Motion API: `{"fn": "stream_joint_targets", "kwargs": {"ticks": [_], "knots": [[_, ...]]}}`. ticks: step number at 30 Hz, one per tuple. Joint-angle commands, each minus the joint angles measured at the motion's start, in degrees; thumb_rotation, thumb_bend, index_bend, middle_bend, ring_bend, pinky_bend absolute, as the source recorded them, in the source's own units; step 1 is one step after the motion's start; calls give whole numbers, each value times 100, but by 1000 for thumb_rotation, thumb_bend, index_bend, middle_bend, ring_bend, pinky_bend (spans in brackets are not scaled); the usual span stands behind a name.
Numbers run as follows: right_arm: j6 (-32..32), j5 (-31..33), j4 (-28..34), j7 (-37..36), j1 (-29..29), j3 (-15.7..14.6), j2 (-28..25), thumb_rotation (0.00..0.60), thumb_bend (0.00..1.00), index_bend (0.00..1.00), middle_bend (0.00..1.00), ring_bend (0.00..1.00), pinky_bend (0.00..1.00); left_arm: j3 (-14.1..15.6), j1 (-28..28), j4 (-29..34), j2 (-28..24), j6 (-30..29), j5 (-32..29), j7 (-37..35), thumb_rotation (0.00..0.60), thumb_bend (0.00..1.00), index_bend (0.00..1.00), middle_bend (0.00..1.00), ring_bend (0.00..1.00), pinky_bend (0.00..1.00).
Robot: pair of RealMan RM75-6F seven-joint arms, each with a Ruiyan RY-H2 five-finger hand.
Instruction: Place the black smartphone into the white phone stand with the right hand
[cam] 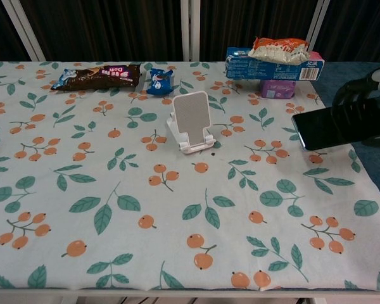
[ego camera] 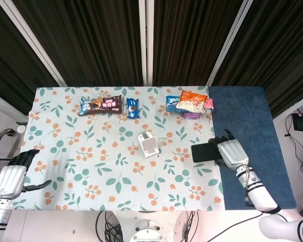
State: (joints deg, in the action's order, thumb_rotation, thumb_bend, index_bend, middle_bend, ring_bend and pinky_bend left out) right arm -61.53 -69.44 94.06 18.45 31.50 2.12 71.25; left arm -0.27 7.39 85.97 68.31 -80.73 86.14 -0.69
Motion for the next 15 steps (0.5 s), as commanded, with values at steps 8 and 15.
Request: {"fn": "stream_joint_targets", "kwargs": {"ticks": [8,15], "knots": [[-829,-1348,-278,582,266,515,-535,600,304,706,386,380,0,-16,18,-9,30,-26,37,25,321,5,118,119,129,223],[-520,-2232,-482,1168,855,624,-818,600,300,699,400,391,0,-53,12,-61,92,-79,24,32,323,6,118,116,129,223]]}}
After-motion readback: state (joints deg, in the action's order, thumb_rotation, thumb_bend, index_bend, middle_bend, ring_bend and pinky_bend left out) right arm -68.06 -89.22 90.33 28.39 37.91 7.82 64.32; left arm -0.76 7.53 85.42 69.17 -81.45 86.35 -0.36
